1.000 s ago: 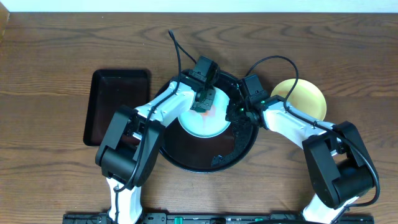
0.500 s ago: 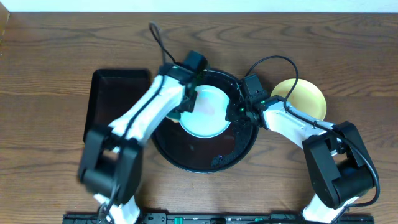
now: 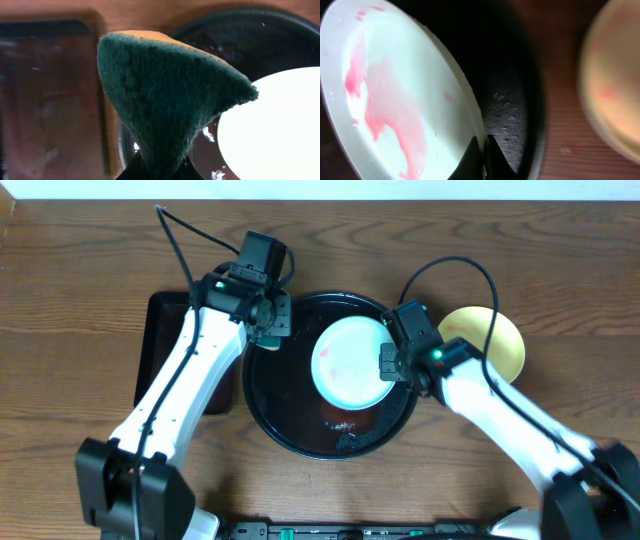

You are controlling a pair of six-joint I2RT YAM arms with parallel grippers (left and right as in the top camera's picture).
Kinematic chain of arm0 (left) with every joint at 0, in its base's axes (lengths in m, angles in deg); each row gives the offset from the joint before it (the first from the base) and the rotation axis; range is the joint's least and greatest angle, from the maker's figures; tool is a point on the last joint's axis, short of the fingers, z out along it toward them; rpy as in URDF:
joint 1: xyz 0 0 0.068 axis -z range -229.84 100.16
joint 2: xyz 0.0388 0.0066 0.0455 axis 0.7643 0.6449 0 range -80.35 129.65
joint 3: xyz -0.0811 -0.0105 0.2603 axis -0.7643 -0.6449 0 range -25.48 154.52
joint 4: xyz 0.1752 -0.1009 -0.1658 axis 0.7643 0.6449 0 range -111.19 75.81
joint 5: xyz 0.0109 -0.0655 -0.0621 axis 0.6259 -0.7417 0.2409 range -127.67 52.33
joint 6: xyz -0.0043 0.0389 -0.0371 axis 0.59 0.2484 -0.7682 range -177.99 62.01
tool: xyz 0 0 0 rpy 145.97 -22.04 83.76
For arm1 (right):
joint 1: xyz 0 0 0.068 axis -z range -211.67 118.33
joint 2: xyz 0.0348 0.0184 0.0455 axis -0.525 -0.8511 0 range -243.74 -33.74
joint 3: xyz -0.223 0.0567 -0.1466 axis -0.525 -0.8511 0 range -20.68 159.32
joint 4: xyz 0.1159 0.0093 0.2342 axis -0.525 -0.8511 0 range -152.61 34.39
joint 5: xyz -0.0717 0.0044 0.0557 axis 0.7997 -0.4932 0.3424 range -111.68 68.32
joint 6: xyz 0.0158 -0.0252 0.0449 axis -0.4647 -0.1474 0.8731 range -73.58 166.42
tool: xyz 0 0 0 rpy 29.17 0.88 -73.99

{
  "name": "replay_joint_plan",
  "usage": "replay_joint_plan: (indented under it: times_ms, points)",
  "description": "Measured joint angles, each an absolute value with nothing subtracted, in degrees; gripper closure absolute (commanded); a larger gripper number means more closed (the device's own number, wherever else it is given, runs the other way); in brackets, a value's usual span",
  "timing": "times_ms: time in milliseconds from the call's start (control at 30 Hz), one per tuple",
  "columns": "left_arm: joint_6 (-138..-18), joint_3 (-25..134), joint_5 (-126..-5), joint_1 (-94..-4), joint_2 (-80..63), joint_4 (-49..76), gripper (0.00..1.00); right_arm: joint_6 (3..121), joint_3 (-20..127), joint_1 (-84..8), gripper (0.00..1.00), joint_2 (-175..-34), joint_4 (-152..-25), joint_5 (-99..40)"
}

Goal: Clean dirty plates on tray and stack at the side
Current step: 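Lift the second pale green plate with right gripper and carry right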

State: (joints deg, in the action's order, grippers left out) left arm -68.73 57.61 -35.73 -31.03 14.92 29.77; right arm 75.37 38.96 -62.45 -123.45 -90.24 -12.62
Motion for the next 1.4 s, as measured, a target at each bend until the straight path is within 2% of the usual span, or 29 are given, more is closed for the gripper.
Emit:
replay_joint_plan:
  times_ms: [233, 633, 900, 1133, 1267, 1400]
  points:
    - [-68.7, 57.4, -39.9, -31.0, 19.2, 28.6, 0.93, 70.8, 39.4, -71.8, 0.99, -116.0, -91.0, 8.7]
    - [-68.7, 57.4, -41.5, -31.0, 20.6, 27.6, 0.93, 67.2, 39.4, -87.1, 0.99, -115.7, -89.9, 45.8]
    - [-68.7, 57.4, -41.6, -31.0, 20.6, 27.6, 0.92, 66.5, 39.4, -89.8, 0.99, -115.7, -89.6, 59.4]
    - [-68.7, 57.4, -41.7, -31.0, 20.6, 27.6, 0.93, 66.5, 39.4, -89.2, 0.99, -115.7, -90.9, 56.5]
    - [-68.7, 57.4, -41.7, -31.0, 20.6, 27.6, 0.93, 69.0, 39.6, -84.8, 0.99, -115.7, -95.7, 44.3]
    - [-68.7, 57.4, -41.8, -31.0, 20.6, 27.6, 0.93, 70.8, 39.6, -76.7, 0.99, -115.6, -97.2, 26.1]
